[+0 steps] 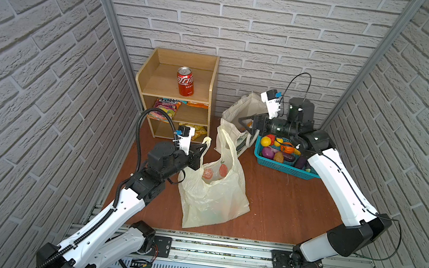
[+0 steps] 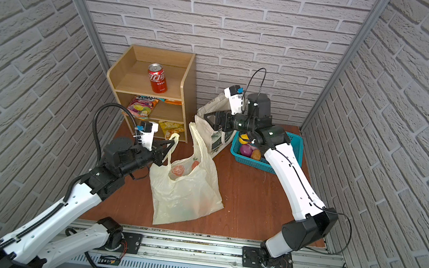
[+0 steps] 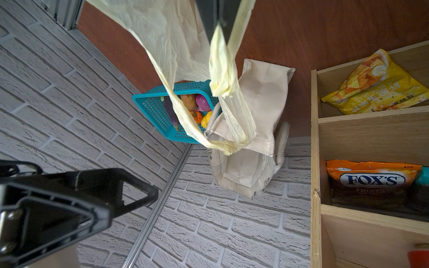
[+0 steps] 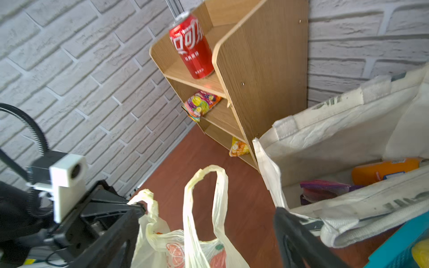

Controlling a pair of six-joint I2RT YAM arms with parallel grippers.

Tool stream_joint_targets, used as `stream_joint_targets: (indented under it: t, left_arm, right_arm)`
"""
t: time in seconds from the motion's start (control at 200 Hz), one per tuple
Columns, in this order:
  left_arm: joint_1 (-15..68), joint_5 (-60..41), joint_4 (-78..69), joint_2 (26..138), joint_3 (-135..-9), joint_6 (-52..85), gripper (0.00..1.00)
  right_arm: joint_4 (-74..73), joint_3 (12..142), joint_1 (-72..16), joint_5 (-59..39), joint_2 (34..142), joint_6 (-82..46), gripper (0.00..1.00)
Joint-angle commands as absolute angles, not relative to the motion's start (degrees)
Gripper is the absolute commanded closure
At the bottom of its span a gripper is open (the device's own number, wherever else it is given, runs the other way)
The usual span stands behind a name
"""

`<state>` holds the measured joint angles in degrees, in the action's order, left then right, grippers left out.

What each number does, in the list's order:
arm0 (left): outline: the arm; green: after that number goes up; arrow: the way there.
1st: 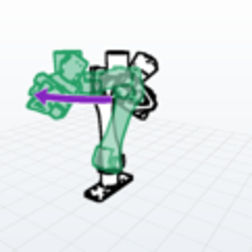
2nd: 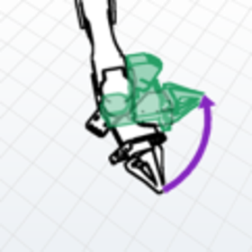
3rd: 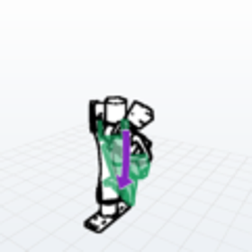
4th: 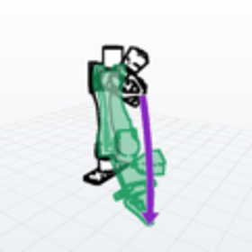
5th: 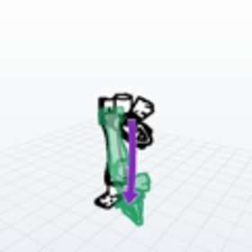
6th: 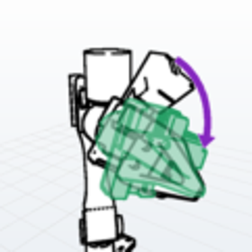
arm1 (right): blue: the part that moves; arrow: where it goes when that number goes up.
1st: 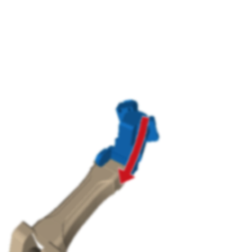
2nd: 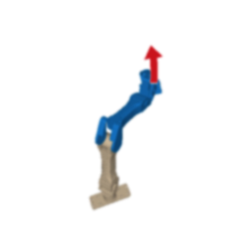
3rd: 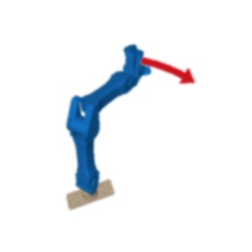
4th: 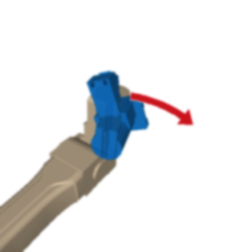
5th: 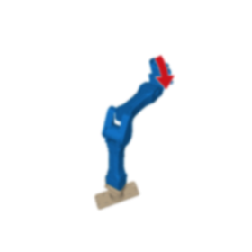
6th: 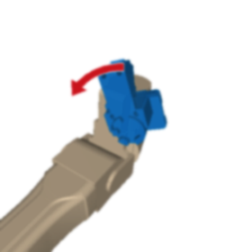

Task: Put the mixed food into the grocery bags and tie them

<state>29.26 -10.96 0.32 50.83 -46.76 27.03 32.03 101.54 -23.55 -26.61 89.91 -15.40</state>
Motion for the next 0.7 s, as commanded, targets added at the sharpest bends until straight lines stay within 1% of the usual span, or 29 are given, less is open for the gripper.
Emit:
stream_joint_targets:
  t: [0.0, 0.31, 0.415, 0.505, 0.55, 0.59, 0.62, 0.625, 0.63, 0.675, 0.695]
  left_arm:
    - [29.0, -10.9, -0.9, 49.7, -48.3, 26.6, 1.0]
    - [29.2, -11.0, -0.5, 48.6, -48.3, 26.7, 1.0]
    - [29.2, -11.1, -0.4, 48.4, -48.2, 26.8, 1.0]
    - [29.3, -11.1, -0.8, 48.3, -47.9, 26.9, 1.0]
    - [29.3, -11.1, -0.8, 48.3, -47.8, 27.0, 1.0]
    - [29.3, -11.1, -0.8, 48.3, -47.8, 27.0, 1.0]
    - [29.4, -11.1, -0.8, 48.2, -47.7, 27.1, 1.0]
    - [29.4, -11.1, -0.8, 48.2, -47.7, 27.1, 1.0]
    - [29.4, -11.1, -0.8, 48.2, -47.7, 27.1, 1.0]
    - [29.4, -11.1, -0.8, 48.1, -47.7, 27.1, 1.0]
    - [29.4, -11.1, -0.8, 48.1, -47.6, 27.2, 1.0]
  right_arm:
    - [34.6, 101.6, -25.9, -21.1, 92.0, -11.3, 0.09]
    - [34.5, 103.9, -30.8, -19.9, 97.9, -10.8, 0.09]
    - [34.0, 104.1, -31.7, -20.2, 99.4, -11.5, 0.12]
    - [33.6, 104.6, -32.2, -21.0, 100.7, -12.3, 0.16]
    - [33.5, 104.6, -32.5, -21.3, 101.1, -12.4, 0.23]
    - [33.3, 104.8, -32.5, -21.2, 101.2, -12.6, 0.33]
    - [33.1, 104.8, -32.5, -21.2, 101.2, -12.7, 0.43]
    - [33.1, 104.8, -32.5, -21.1, 101.2, -12.7, 0.43]
    - [33.1, 104.8, -32.5, -21.1, 101.2, -12.7, 0.47]
    - [33.2, 105.0, -32.5, -20.9, 100.9, -12.7, 0.63]
    - [33.3, 105.1, -32.4, -20.7, 100.8, -12.6, 0.72]
